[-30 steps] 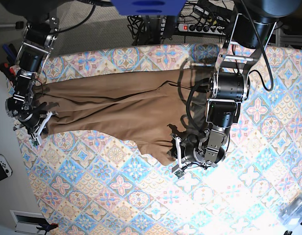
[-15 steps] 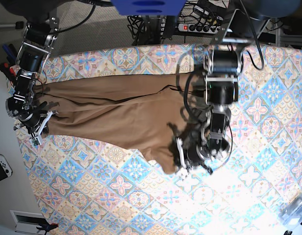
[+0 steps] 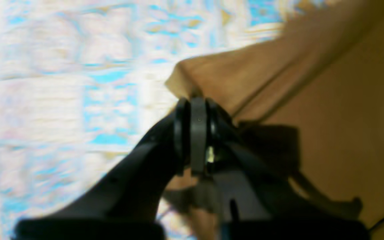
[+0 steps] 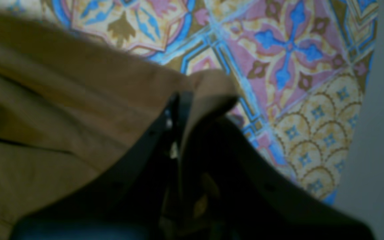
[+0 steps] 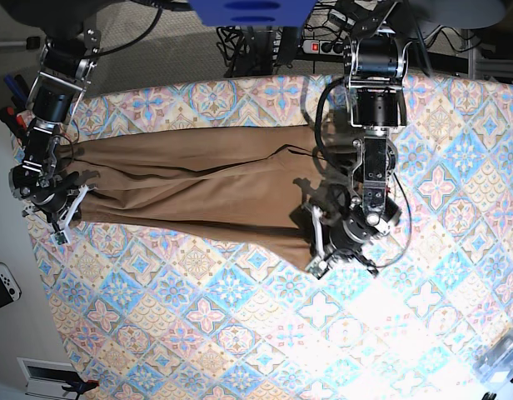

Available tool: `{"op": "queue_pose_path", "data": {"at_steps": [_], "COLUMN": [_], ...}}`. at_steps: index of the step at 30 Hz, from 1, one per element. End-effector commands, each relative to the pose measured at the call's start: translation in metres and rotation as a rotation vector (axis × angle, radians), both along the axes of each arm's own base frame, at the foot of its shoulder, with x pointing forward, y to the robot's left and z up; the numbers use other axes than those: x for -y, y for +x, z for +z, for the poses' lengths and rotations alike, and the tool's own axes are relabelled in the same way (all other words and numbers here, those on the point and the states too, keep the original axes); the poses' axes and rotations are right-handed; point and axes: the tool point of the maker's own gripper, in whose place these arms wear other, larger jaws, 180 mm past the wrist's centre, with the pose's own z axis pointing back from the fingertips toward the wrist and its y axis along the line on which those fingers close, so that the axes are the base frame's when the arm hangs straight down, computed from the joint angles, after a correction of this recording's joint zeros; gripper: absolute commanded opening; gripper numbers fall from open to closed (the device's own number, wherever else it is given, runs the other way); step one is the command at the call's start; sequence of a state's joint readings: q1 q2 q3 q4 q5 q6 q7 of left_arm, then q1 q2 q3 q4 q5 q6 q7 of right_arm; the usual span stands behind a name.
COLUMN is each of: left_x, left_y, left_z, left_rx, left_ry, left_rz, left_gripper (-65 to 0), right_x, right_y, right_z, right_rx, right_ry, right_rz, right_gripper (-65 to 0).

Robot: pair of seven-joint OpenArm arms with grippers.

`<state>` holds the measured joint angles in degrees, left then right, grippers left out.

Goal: Layout the t-shirt on the table in an organized manner, then fold the t-shirt properly
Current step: 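Fold the grasped corner over the shirt body toward the right gripper, then pull the folded shirt into a long strip with both grippers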

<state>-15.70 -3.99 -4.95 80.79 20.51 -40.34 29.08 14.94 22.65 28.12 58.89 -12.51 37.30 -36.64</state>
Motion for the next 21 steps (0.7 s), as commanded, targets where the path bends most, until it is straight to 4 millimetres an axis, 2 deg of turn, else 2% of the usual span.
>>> {"op": "queue_pose_path", "data": {"at_steps": [1,7,14,16,18,21], "left_x": [0.000,0.000,0.001,-0.003,-0.010,-0.022], "left_y": [0.008,0.004,-0.019,-0.028,-0.035,-0.041], "left_z": [0.019,0.039,0.047,0.045,0.045,0.051], "left_rx": [0.053,0.116,0.154,0.136,0.113,0.096], "left_ry": [-0.007,-0.001,0.006,0.032,0.071,0.121], "left_rz": [0.004,0.003,-0.001,0.013,0.039,0.080], "left_gripper": [-65.0,-65.0,-65.0,-65.0,-65.0,-65.0], "right_x": [0.005,-0.001,-0.001,0.007,0.014,0.024], "right_y": [0.015,0.016,0.015,0.009,-0.007,-0.009], "right_z": [0.021,0.017,0.017,0.015,0.008,0.024], "right_rx": [0.067,0.064,0.061,0.061,0.031,0.058], "right_ry": [-0.009,0.002,0.003,0.010,0.019,-0.001], "right_rz": [-0.003,0.001,-0.002,-0.031,-0.048,-0.062], "right_gripper": [-65.0,-65.0,-65.0,-65.0,-65.0,-65.0]}}
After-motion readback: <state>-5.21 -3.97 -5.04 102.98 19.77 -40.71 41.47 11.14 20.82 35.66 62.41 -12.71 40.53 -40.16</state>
